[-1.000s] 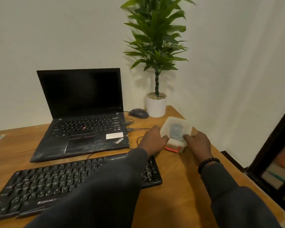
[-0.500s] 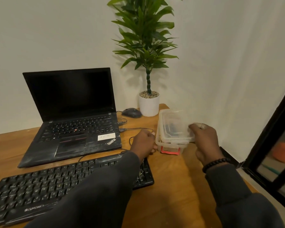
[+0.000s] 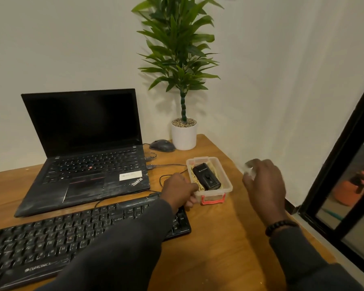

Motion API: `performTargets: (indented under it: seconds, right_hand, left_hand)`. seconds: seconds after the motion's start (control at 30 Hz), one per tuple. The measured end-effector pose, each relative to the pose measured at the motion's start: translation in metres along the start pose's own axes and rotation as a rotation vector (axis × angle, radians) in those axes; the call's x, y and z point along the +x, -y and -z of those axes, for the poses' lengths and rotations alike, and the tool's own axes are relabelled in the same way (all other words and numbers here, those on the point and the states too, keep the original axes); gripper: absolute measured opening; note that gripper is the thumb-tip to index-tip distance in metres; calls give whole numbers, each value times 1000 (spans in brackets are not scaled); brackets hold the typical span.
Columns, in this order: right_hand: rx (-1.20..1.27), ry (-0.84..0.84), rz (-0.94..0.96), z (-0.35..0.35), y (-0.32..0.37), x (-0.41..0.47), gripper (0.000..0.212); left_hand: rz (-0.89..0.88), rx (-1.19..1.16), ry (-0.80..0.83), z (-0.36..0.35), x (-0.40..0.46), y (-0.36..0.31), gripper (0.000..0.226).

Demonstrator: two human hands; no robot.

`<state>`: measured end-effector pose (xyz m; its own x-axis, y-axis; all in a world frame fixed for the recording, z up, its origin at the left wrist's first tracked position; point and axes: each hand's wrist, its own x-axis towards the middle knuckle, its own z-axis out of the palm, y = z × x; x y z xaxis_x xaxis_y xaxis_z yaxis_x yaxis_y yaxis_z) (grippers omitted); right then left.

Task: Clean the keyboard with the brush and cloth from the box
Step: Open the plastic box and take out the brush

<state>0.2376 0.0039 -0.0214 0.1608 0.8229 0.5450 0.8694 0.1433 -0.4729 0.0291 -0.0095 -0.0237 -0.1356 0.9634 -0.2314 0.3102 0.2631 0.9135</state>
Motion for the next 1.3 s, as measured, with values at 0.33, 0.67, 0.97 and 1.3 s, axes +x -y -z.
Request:
performTargets:
  seconds: [0.33,0.67,0.97,1.3]
  right_hand:
    - [-21,329,48,-31,-5,-52,17]
    - [81,226,-14,-5,28,-9,18]
    - [-252,554,121,-64,80,17,26]
    - [-212,835,-4,-75,85,36,62]
  left_hand:
    - [-38,81,22,10,-19,-3,7]
    - [-53,91,65,14,-23,1,12]
    - [-106,148,58,16,-24,5,13]
    - [-114,85,97,18,-21,12,16]
